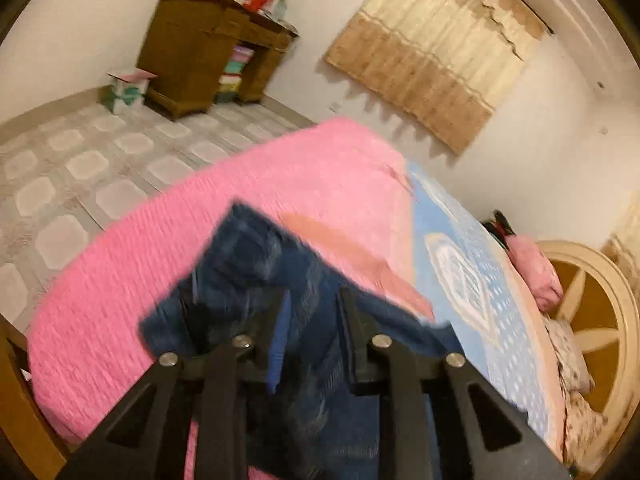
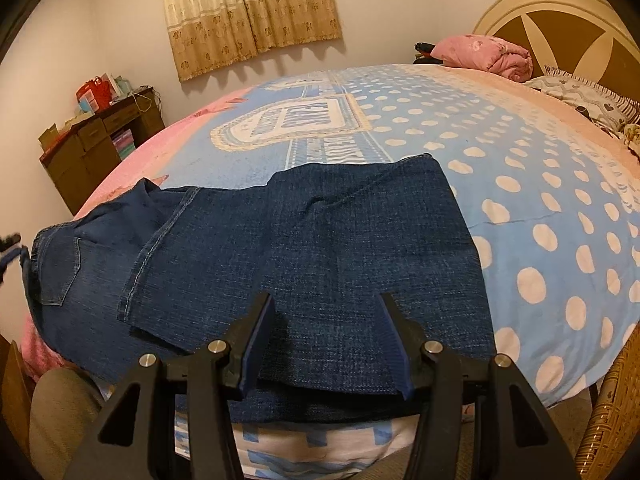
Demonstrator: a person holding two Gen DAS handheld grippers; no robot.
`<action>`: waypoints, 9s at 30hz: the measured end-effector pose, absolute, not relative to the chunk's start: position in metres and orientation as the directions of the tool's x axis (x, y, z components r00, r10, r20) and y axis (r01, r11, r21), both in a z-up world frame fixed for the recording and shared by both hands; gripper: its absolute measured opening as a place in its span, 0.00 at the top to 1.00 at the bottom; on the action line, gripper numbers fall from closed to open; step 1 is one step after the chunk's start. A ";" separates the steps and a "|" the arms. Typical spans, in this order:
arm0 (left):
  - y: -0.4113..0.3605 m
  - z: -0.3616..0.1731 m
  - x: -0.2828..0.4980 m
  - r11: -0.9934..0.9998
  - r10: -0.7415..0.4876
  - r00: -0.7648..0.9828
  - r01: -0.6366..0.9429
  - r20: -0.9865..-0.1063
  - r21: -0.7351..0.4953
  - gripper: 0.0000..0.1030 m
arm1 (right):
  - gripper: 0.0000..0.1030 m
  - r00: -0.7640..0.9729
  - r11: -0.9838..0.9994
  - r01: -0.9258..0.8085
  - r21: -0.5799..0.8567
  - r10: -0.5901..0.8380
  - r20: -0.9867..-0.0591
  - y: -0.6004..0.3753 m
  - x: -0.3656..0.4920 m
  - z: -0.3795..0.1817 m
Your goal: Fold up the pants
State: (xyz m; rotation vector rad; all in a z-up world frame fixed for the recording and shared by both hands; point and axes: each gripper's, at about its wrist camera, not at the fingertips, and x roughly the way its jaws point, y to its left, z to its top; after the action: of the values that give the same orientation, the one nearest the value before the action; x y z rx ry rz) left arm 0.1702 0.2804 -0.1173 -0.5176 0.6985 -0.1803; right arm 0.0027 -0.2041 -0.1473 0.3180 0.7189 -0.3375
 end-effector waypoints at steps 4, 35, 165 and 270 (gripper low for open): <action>0.303 -0.109 0.170 0.861 -0.253 0.784 -0.085 -0.567 -0.502 0.67 | 0.47 0.722 0.905 0.391 0.167 -0.189 -0.665 -0.203 -0.001 -0.143; 0.330 -0.212 0.125 0.683 -0.351 0.749 -0.206 -0.562 -0.701 0.31 | 0.32 0.324 0.722 -0.692 0.021 0.336 -0.884 0.236 0.380 -0.112; -0.012 -0.137 0.072 0.835 -0.494 0.514 0.506 -0.701 -0.216 0.30 | 0.45 0.769 0.851 0.297 0.433 0.056 -0.637 -0.270 -0.005 -0.076; -0.021 -0.147 0.153 0.812 -0.531 0.433 0.505 -0.728 -0.292 0.87 | 0.75 0.719 0.845 0.153 0.512 0.261 -0.644 -0.273 0.075 -0.089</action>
State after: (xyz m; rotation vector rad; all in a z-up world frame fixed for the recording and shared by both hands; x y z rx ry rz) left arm 0.1532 -0.0211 -0.1472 -0.0321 0.9192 -0.6453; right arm 0.0752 -0.2730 -0.0894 0.5757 0.7771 0.0633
